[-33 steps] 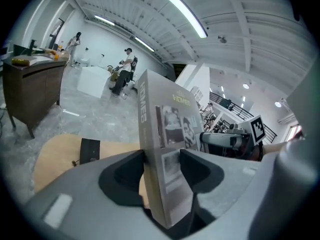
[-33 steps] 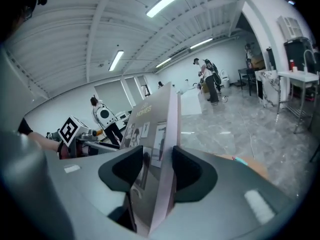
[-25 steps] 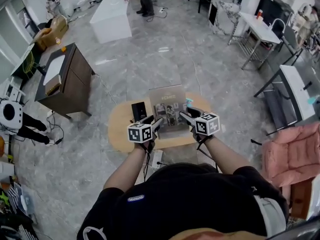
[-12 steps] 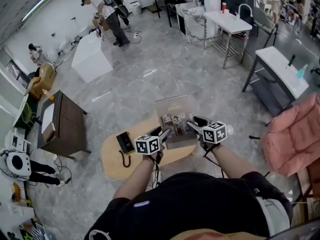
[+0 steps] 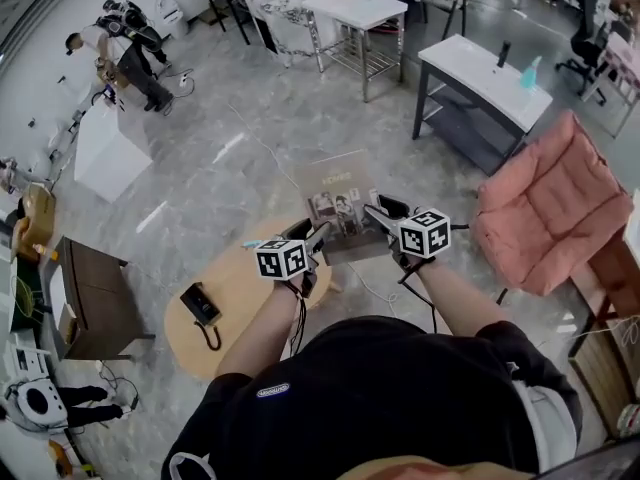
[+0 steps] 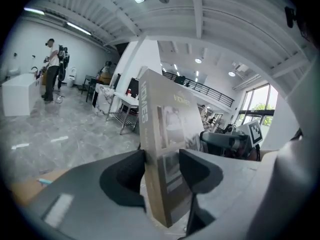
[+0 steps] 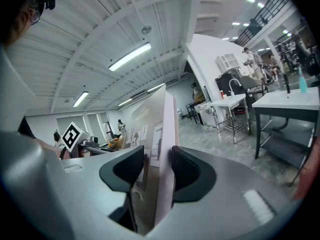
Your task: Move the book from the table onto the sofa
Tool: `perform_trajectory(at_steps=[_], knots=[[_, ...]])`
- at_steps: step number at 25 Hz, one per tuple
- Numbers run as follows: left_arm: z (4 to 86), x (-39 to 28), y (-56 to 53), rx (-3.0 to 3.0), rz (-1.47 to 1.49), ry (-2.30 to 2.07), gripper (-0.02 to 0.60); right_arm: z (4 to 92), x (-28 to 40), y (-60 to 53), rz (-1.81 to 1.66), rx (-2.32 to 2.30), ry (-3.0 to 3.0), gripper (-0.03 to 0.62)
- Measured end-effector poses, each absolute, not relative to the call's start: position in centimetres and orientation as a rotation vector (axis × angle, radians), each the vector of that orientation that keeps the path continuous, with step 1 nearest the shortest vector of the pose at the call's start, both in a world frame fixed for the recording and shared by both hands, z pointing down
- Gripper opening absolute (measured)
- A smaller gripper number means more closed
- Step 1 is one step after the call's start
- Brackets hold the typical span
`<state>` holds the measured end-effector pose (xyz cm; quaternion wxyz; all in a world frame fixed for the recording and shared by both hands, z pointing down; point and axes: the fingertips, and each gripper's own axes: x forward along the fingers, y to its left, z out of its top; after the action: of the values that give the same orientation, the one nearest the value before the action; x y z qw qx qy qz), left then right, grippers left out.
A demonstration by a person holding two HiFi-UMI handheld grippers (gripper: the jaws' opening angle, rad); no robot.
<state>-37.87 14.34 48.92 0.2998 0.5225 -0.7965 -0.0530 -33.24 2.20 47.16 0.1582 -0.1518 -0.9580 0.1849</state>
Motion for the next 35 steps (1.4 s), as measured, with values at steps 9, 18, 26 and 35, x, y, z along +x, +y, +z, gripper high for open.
perform_trajectory(at_steps=[9,18,26,35], knots=[[49.0,-34.7,2.5,1.600,-0.043,-1.966,0.219,47.6,-27.7,-8.7,0.621,-0.155,-2.812,0.196],[49.9,-32.9,-2.1,1.732,-0.016,-1.823,0.218,48.0,-24.4,-12.0,0.634,0.044,-2.807,0.195],[48.8,-35.9,-4.3,1.847,-0.015,-1.729,0.216,46.9,-26.2,-13.3,0.625,0.197,-2.824,0.195],[47.6,-39.5,-6.3,1.989,-0.050,-1.623,0.212,45.0,-28.5,-13.8,0.577,0.397,-2.851,0.193]])
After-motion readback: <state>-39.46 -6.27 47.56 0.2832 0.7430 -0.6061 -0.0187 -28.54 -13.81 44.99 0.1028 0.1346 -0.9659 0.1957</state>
